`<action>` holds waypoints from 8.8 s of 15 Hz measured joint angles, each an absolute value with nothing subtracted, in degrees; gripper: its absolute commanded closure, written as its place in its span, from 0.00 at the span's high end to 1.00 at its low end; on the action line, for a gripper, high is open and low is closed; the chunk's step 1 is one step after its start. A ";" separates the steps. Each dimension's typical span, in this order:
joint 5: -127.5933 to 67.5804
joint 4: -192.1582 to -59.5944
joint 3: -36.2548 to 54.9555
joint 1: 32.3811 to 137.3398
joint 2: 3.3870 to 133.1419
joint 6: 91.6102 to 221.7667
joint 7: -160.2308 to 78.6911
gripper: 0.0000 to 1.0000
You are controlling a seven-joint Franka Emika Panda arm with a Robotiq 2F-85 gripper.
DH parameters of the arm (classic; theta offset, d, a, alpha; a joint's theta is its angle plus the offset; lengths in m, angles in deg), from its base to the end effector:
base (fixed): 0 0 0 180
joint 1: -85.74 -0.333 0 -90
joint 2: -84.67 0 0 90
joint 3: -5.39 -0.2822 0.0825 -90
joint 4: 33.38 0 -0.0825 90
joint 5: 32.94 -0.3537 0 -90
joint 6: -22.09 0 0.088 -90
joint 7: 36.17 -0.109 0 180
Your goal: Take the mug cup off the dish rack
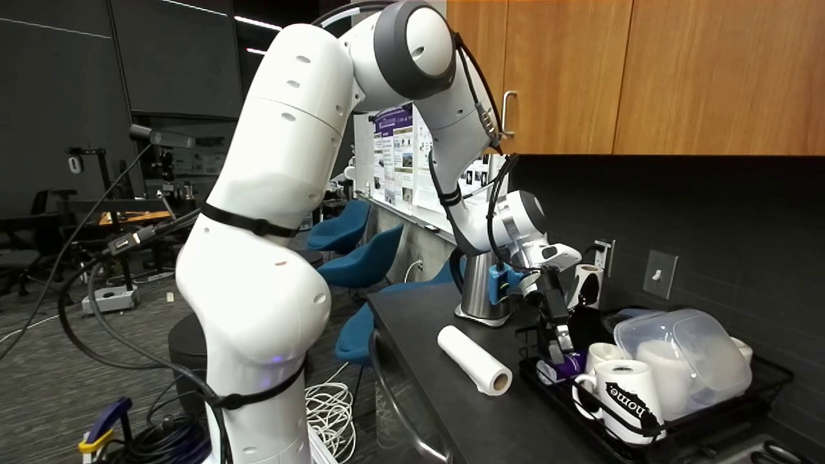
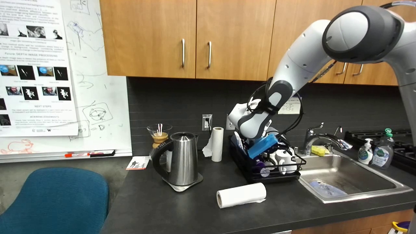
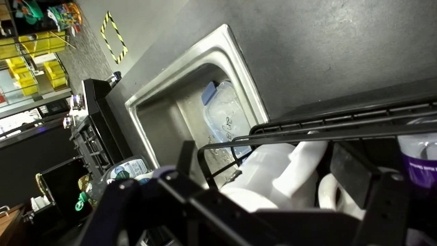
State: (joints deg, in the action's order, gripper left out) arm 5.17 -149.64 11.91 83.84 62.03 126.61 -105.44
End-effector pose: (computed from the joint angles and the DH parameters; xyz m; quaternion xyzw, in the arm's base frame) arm 0.4988 -0.0924 0.2250 0.8179 -0.4036 -0.0774 0.4026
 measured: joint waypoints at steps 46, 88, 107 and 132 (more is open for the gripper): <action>5.03 -146.63 15.42 86.80 55.77 127.86 -112.70 0.49; 9.32 -148.13 16.39 87.14 55.44 133.27 -113.99 1.00; 13.10 -149.60 17.22 87.23 56.48 131.79 -118.65 0.04; 14.37 -148.38 17.00 86.60 59.05 115.78 -138.43 0.04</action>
